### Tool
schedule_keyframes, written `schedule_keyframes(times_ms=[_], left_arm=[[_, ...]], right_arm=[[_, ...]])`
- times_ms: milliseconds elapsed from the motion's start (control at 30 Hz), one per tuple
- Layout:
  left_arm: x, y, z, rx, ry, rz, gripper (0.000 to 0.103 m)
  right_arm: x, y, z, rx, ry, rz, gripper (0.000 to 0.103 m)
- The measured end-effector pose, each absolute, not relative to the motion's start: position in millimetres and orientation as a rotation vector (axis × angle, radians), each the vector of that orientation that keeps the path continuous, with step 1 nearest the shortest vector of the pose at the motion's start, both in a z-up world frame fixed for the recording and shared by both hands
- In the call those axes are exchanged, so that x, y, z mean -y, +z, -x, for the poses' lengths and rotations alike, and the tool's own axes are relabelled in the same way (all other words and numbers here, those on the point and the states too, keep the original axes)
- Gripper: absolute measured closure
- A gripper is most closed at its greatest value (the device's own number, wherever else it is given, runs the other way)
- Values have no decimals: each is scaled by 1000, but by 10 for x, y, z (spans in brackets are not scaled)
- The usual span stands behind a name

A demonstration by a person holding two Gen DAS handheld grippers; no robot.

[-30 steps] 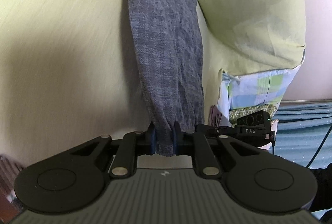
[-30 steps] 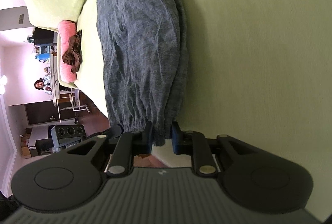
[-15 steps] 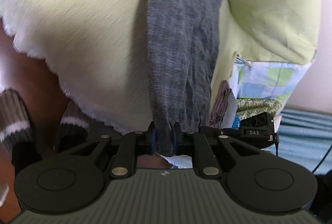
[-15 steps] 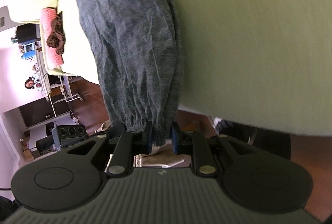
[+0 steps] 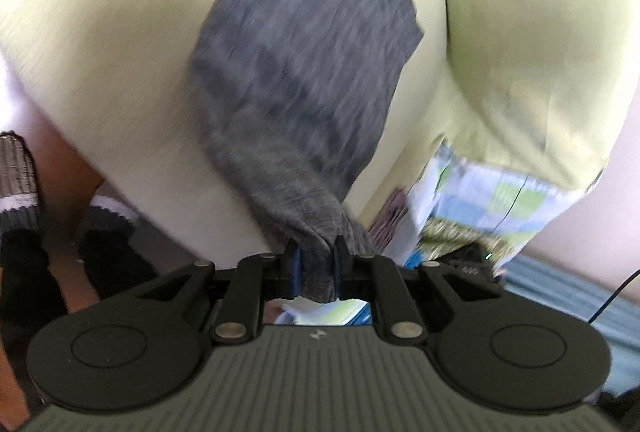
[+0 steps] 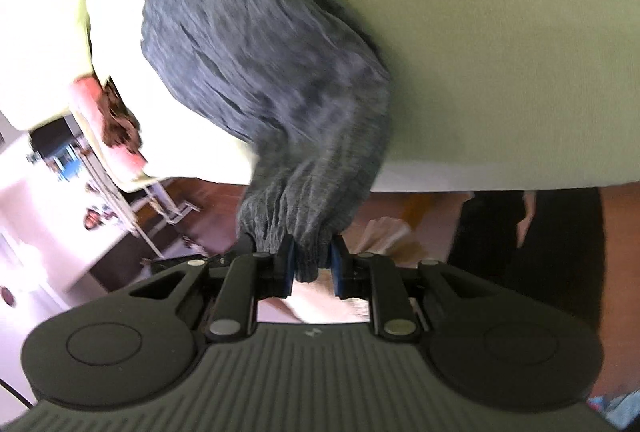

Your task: Fold clothes

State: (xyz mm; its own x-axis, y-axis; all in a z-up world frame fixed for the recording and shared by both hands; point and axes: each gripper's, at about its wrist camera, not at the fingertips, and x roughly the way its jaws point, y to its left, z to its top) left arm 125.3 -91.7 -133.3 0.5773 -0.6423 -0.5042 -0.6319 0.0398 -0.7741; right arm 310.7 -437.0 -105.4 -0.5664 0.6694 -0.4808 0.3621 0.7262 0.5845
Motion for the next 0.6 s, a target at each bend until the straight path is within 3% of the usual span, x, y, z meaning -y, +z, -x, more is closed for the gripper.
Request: schedule_keyframes(times_ms=[233,400,500,600], left_arm=[[614,-1514,-1671,-1040,80,1647,86],[488,-1726,-1815,-1052,135,1674,84],[433,-1697,-1807,-1038,131,1672,72],[329,-1581,-1706,-981,138,1672,60]], right_arm=[[3991,-1212,-3609,-2184,547,-831,86],[3890,-1428,-3779,-2159,525,-875,77],[3899,-1423,-3816,-2120,525,-918,62],[4013,-1298,-3845,-2035,519,-980,55]])
